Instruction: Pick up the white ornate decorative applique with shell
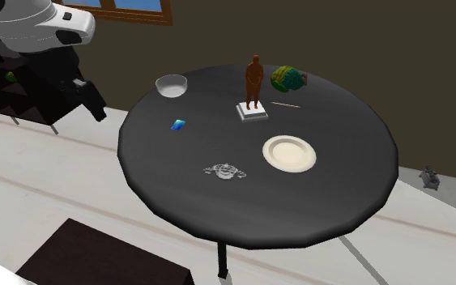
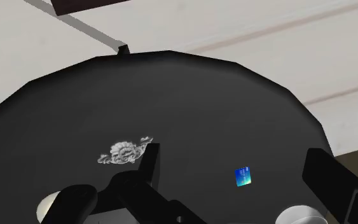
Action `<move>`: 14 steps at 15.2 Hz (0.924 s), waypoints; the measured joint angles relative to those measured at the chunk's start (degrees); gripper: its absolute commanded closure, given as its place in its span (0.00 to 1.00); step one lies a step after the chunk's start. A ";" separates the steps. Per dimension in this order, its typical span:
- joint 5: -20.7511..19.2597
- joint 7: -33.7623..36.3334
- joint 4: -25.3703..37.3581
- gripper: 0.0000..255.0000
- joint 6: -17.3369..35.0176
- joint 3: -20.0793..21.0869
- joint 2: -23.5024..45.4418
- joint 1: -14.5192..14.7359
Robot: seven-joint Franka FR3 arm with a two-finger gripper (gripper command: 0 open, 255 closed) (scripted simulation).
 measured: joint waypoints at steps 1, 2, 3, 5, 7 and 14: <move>0.00 0.00 0.00 0.00 0.00 0.00 0.00 0.00; -0.06 0.25 -0.43 0.00 0.85 0.06 0.42 -0.16; 0.02 0.97 -1.31 0.00 2.32 0.49 1.01 -0.31; -0.15 2.05 -3.06 0.00 5.97 0.81 2.92 -0.87; -0.13 3.71 -4.95 0.00 9.91 1.63 4.85 -1.31; -0.77 9.11 -8.87 0.00 23.86 3.50 14.69 -3.26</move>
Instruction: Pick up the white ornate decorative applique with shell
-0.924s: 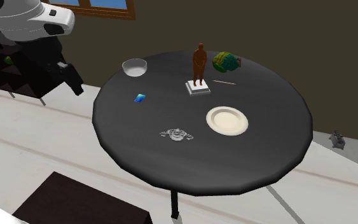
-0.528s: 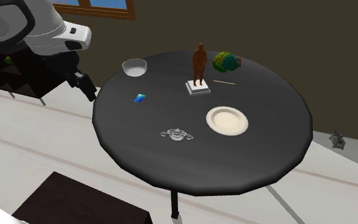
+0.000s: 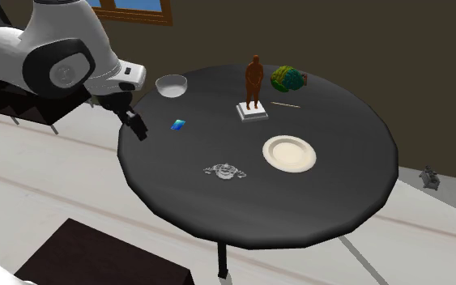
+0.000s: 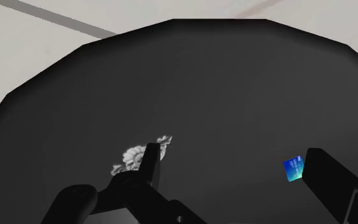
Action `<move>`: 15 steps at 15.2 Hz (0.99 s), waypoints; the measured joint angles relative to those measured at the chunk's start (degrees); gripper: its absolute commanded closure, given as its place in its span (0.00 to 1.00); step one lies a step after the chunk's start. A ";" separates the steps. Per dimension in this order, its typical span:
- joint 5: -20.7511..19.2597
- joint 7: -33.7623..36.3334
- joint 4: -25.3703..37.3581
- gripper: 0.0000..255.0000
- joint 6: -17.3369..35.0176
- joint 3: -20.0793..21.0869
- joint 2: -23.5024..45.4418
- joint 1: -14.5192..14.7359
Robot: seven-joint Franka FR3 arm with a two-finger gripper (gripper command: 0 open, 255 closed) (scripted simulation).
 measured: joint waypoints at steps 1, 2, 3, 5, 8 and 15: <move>-0.18 0.68 -0.16 0.00 2.04 0.13 1.87 -0.34; -0.40 1.29 -0.30 0.00 3.95 0.19 3.65 -0.72; -0.61 2.01 -0.23 0.00 5.78 0.31 5.52 -1.06; -1.10 3.68 -0.55 0.00 9.33 0.65 8.75 -1.70; -1.98 6.84 0.66 0.00 14.62 1.47 15.24 -2.50; -5.46 13.83 5.16 0.00 25.22 1.50 30.52 -4.50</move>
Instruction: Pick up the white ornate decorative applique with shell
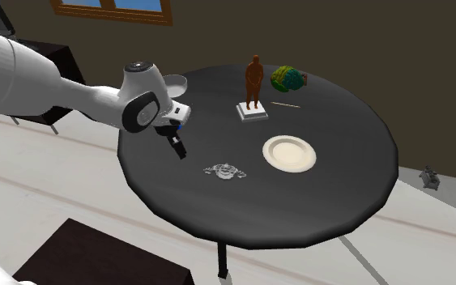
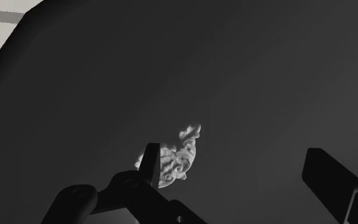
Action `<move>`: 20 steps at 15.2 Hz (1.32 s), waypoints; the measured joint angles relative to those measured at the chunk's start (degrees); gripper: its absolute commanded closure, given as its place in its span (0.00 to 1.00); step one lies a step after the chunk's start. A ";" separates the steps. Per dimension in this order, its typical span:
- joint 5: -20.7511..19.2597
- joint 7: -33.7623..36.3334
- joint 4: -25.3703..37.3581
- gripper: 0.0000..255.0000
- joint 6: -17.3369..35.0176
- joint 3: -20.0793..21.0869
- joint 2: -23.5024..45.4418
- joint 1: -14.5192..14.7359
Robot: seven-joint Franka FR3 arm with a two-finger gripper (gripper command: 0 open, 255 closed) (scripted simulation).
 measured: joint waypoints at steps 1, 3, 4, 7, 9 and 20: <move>-0.52 0.79 1.10 0.00 1.21 -0.27 2.35 -0.30; -1.78 3.24 3.32 0.00 3.30 -0.59 6.73 -0.39; -2.29 4.13 3.92 0.00 4.38 -0.96 8.49 -0.55; -3.91 7.92 7.92 0.00 6.75 -1.89 15.07 -0.11; -4.42 9.36 11.02 0.00 7.85 -2.78 19.36 -0.25; -5.17 13.90 20.11 0.00 13.44 -5.37 34.45 -0.01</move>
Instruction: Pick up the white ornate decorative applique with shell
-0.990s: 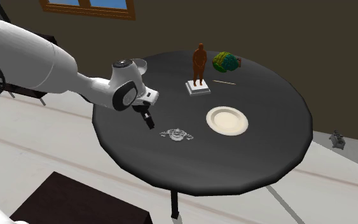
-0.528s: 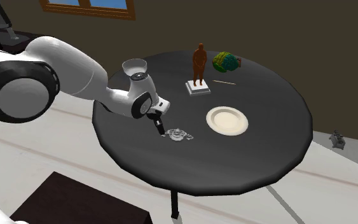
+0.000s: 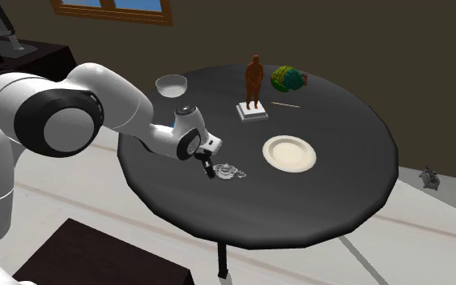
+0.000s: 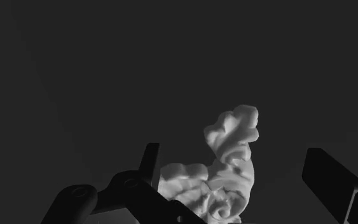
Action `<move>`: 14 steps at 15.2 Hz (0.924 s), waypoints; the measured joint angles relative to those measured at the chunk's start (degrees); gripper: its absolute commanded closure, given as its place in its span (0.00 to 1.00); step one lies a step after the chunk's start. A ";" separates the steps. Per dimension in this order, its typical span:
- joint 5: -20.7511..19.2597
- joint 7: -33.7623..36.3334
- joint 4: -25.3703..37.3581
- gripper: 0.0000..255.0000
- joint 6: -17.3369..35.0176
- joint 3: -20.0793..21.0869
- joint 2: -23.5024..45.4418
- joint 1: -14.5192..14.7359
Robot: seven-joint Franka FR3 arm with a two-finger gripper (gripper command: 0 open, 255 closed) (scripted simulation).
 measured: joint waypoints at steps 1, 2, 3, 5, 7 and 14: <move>-0.04 0.18 0.15 0.00 0.46 -0.05 0.62 0.12; -0.03 0.20 0.54 0.00 0.82 -0.04 1.36 0.09; -0.03 0.23 0.65 1.00 0.99 -0.05 1.65 0.09; -0.05 0.28 0.82 1.00 0.97 -0.22 1.52 0.03; -0.07 0.29 0.82 1.00 1.07 -0.33 1.37 -0.03; -0.03 0.19 0.78 1.00 0.88 -0.17 1.29 0.00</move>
